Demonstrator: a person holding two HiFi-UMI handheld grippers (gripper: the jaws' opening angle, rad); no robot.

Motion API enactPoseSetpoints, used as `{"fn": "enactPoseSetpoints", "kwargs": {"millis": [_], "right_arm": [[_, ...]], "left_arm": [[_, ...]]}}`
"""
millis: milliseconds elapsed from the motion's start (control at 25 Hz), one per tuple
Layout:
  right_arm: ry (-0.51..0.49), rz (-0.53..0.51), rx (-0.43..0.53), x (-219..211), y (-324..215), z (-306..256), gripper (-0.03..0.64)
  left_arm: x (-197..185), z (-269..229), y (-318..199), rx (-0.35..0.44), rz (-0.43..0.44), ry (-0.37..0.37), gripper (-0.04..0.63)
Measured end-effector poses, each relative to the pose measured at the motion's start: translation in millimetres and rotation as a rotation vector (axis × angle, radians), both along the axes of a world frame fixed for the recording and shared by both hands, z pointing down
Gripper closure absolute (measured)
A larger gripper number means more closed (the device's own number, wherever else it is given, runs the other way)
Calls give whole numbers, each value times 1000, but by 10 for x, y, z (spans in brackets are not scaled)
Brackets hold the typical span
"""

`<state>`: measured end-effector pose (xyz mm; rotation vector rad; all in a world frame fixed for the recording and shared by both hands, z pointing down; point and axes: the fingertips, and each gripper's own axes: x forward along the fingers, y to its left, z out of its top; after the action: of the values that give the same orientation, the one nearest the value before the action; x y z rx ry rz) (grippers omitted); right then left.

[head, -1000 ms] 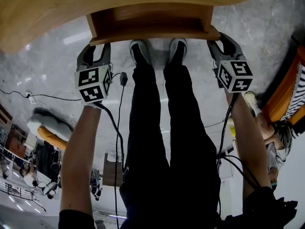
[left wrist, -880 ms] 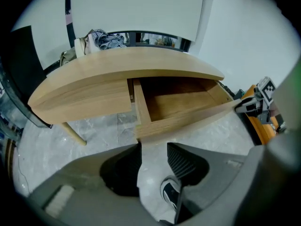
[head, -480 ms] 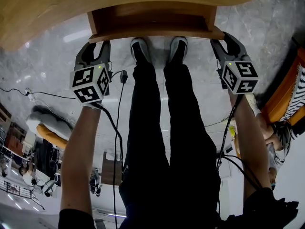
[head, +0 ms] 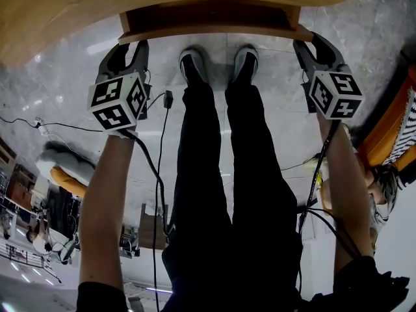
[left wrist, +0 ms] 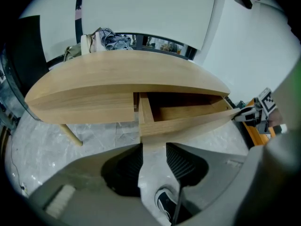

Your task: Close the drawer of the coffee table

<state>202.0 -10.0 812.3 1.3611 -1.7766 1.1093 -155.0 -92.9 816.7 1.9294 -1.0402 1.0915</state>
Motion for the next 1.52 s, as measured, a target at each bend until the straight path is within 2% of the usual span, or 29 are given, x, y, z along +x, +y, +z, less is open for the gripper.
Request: {"fn": "enactPoseSetpoints", "kwargs": {"millis": [560,800,1120,1520], "right_arm": [[17,-5,30,44,-257,-7,456],[15,32,44,112,-411,-42,456],[21,21,62,182,-599,-37,456],[25,26,88,232,-827,-68,456]], "left_arm": [[37,0,-251,16,0,10,433],[102,-25,-400,38,27,4,436],[162,-19,-558,58,0,9,436],[214,-48,-788,111,20,-26,436]]}}
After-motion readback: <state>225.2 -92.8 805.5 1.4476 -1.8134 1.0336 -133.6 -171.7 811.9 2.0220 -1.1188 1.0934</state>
